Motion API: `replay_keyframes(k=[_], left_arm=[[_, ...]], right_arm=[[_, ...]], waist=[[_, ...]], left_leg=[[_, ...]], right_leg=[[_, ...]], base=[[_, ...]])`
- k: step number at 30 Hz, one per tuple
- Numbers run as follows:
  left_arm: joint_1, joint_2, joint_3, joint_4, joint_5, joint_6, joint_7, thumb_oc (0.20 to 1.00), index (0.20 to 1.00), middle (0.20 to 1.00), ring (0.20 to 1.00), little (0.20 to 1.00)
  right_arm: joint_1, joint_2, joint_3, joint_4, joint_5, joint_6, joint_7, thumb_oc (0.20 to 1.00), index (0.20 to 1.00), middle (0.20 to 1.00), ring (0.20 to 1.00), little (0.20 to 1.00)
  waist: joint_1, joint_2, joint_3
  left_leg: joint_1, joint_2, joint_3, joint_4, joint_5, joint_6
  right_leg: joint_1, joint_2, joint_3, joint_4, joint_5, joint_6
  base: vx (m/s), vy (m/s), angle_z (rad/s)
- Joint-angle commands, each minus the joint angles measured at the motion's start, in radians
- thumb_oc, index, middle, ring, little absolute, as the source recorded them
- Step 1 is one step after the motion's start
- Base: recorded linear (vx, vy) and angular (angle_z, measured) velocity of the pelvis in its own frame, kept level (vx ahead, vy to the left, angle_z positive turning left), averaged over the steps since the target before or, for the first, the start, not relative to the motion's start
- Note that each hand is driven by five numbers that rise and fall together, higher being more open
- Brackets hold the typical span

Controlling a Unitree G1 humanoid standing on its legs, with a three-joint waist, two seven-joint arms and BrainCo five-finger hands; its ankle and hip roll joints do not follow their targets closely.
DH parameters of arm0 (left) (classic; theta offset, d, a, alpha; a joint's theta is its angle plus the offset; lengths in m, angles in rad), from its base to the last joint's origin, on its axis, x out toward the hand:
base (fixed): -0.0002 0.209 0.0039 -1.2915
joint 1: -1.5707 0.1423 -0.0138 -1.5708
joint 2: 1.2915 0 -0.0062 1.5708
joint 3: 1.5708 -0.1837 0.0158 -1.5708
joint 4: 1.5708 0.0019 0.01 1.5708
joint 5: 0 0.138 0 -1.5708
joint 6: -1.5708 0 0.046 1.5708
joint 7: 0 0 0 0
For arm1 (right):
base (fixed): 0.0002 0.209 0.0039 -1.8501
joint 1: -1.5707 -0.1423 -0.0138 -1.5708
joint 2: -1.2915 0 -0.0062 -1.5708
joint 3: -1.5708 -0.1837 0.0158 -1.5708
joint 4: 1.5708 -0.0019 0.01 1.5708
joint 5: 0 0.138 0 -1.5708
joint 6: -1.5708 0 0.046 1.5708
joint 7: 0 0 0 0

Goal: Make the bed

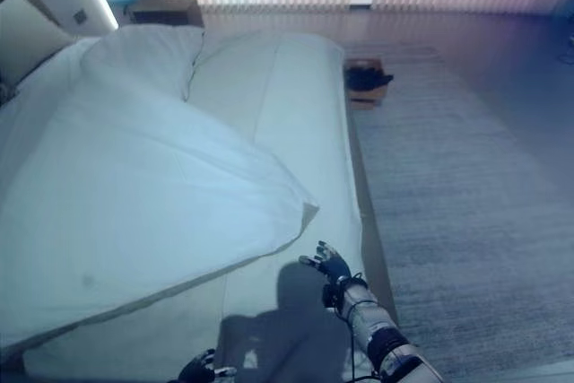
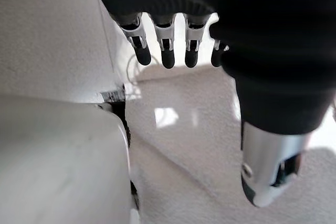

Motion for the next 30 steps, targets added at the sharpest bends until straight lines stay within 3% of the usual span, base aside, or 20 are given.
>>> replay_keyframes(k=[1, 2, 17, 26, 30], left_arm=[[-0.064, 0.001, -0.07, 0.031, -0.05, -0.021, 0.015, 1.0, 1.0, 1.0, 1.0, 1.0], [-0.078, 0.001, -0.09, 0.008, -0.065, -0.021, 0.018, 1.0, 1.0, 1.0, 1.0, 1.0], [-0.175, 0.01, -0.19, -0.083, -0.104, -0.018, 0.031, 1.0, 1.0, 1.0, 1.0, 1.0], [-0.187, 0.018, -0.218, -0.129, -0.12, -0.019, 0.028, 1.0, 1.0, 1.0, 1.0, 1.0], [-0.2, 0.024, -0.234, -0.142, -0.145, -0.014, 0.033, 1.0, 1.0, 1.0, 1.0, 1.0]], right_arm=[[-0.1, 0.051, -0.064, -0.001, 0.162, -0.057, -0.007, 1.0, 1.0, 1.0, 1.0, 1.0], [-0.14, 0.061, -0.102, 0.03, 0.246, -0.069, -0.018, 1.0, 1.0, 1.0, 1.0, 1.0], [-0.371, 0.061, -0.363, 0.094, 0.674, -0.161, 0.011, 1.0, 1.0, 1.0, 1.0, 1.0], [-0.472, 0.045, -0.372, 0.028, 0.749, -0.167, 0.063, 1.0, 1.0, 1.0, 1.0, 1.0], [-0.562, 0.033, -0.359, 0.06, 0.725, -0.189, 0.003, 1.0, 1.0, 1.0, 1.0, 1.0]], waist=[[0.036, -0.037, 0.031], [0.047, -0.028, 0.046], [0.107, 0.035, 0.122], [0.134, 0.055, 0.14], [0.145, 0.056, 0.152]], left_leg=[[-0.023, -0.066, 0.017, 0.027, 0.029, 0.061], [-0.049, -0.073, 0.008, 0.032, 0.033, 0.06], [-0.215, -0.116, -0.072, 0.071, 0.058, 0.061], [-0.272, -0.135, -0.087, 0.092, 0.056, 0.066], [-0.306, -0.141, -0.088, 0.104, 0.058, 0.067]], right_leg=[[-0.034, -0.085, 0.052, 0.024, 0.061, 0.055], [-0.05, -0.092, 0.039, 0.028, 0.061, 0.058], [-0.156, -0.143, -0.035, 0.068, 0.047, 0.069], [-0.199, -0.162, -0.047, 0.088, 0.039, 0.073], [-0.225, -0.164, -0.045, 0.095, 0.043, 0.072]], base=[[0.0, 0.078, 0.28], [0.01, 0.062, 0.17], [0.01, 0.035, 0.28], [0.02, 0.019, 0.14], [-0.01, 0.01, 0.09]])
